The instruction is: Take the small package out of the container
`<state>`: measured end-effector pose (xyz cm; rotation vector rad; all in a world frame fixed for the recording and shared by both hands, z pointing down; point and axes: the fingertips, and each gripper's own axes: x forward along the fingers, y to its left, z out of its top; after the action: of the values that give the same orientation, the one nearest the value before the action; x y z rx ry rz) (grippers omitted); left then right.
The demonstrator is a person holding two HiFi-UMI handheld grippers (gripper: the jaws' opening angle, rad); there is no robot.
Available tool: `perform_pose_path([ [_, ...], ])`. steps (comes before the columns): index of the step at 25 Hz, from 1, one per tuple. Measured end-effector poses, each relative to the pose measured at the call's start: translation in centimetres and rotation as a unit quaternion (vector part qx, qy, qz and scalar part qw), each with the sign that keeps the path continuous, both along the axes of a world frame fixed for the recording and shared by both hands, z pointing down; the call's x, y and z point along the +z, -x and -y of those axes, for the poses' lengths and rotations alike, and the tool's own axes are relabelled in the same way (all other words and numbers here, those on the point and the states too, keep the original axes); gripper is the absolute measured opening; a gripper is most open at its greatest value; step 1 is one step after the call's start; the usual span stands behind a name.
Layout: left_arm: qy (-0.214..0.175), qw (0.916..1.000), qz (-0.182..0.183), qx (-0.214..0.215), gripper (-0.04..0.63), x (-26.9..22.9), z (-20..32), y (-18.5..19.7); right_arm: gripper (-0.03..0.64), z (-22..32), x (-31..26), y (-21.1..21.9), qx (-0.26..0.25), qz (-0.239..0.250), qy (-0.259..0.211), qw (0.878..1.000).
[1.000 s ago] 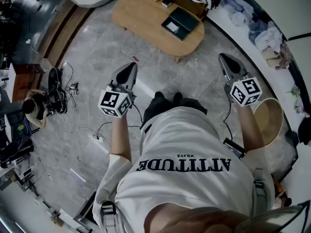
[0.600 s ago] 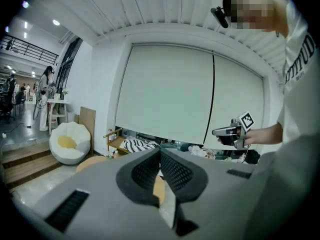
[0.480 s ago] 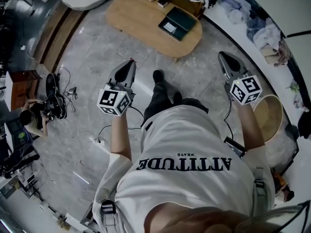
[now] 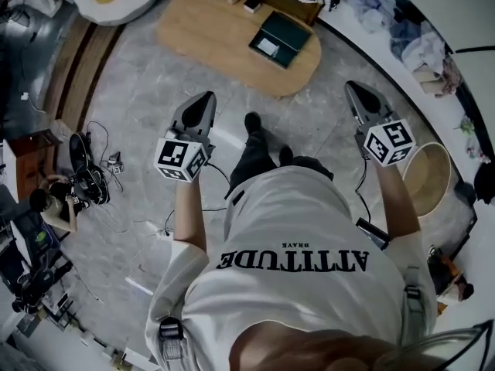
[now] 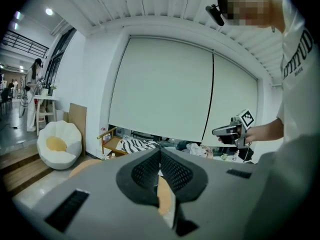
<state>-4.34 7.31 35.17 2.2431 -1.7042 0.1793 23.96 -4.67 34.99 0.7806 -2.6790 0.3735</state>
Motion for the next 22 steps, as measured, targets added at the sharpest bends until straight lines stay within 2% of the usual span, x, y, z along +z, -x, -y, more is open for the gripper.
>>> perform_pose_path([
  [12,0.016,0.9984,0.000,0.055,0.021,3.0,8.4,8.0,0.021,5.3,2.6,9.0,0.016,-0.036,0.020,0.999],
  [22,0.035,0.9952,-0.002,0.091,0.021,6.2,13.8,11.8,0.021,9.2,4.4,14.8,0.014,-0.062,0.028,0.998],
])
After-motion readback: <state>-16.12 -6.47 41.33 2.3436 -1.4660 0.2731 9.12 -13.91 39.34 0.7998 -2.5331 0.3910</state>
